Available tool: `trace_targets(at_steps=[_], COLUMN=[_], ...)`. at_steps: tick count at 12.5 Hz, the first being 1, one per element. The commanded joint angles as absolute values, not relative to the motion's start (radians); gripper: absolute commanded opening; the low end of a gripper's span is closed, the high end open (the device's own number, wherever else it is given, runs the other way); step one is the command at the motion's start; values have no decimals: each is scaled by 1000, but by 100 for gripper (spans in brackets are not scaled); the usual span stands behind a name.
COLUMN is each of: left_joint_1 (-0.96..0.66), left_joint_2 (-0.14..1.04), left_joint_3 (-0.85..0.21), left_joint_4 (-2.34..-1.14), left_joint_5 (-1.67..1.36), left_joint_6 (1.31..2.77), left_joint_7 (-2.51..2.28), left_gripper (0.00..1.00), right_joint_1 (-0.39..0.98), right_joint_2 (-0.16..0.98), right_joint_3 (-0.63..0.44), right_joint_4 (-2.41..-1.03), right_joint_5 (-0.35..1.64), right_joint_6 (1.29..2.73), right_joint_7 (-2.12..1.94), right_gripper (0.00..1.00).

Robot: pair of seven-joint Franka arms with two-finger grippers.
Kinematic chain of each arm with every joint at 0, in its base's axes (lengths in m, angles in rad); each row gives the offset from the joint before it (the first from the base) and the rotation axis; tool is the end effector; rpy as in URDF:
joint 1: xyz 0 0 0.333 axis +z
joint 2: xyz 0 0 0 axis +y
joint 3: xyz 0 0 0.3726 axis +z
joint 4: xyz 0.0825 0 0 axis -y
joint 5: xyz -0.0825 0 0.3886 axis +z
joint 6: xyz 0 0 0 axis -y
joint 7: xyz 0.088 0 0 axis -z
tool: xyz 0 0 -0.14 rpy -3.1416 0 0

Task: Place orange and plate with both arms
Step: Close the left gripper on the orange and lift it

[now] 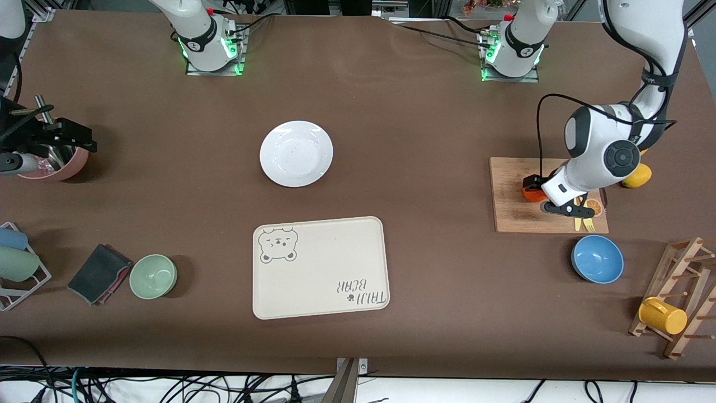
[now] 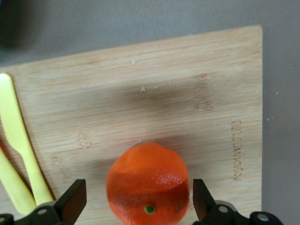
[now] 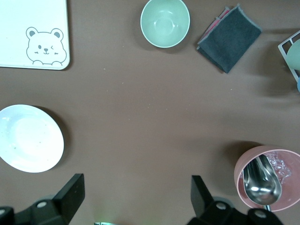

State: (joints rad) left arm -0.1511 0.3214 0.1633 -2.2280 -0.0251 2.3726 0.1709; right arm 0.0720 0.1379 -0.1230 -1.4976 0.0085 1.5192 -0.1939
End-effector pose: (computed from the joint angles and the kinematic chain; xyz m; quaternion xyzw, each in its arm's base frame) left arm 0.5437 0.0064 0.2330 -0.9936 0.0711 0.0872 0.0101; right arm 0.5965 -0.0240 0.5992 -0.9958 -0.0713 0.0577 0.0029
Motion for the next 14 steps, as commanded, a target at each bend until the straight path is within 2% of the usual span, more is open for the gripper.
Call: trace_targets(at_steps=[1, 2, 3, 4, 5, 6, 7, 8, 10, 11, 14], left_joint_1=[-155, -155, -155, -155, -155, -156, -161, -161, -163, -164, -166], left_joint_2=[339, 356, 367, 370, 370, 370, 368, 361, 356, 367, 429], left_joint_3=[167, 166, 166, 166, 166, 166, 166, 147, 88, 30, -179], left_joint_4=[-2241, -2241, -2241, -2241, -2240, -2237, -2227, -2212, -2108, -2045, -1918], left_joint_5=[-58, -58, -58, -58, -60, -58, -58, -58, -60, -60, -145], left_joint_6=[2396, 2396, 2396, 2395, 2388, 2387, 2378, 2361, 2256, 2200, 2183], left_joint_7=[183, 181, 179, 178, 172, 158, 141, 117, -8, -120, -493], left_gripper=[100, 100, 86, 64, 48, 34, 24, 18, 16, 16, 13], right_joint_1=[69, 69, 71, 71, 71, 71, 71, 69, 71, 71, 71], right_joint_2=[137, 137, 137, 137, 137, 137, 137, 137, 137, 137, 137], right_joint_3=[-127, -127, -126, -126, -126, -126, -126, -126, -126, -126, -124], right_joint_4=[-1485, -1485, -1486, -1486, -1485, -1485, -1485, -1485, -1486, -1485, -1485], right_joint_5=[26, 26, 26, 26, 26, 26, 26, 26, 26, 26, 26], right_joint_6=[1506, 1506, 1508, 1508, 1509, 1506, 1508, 1508, 1509, 1509, 1511], right_joint_7=[-190, -190, -190, -190, -190, -190, -190, -190, -190, -190, -190], right_gripper=[100, 100, 100, 100, 100, 100, 100, 100, 100, 100, 100])
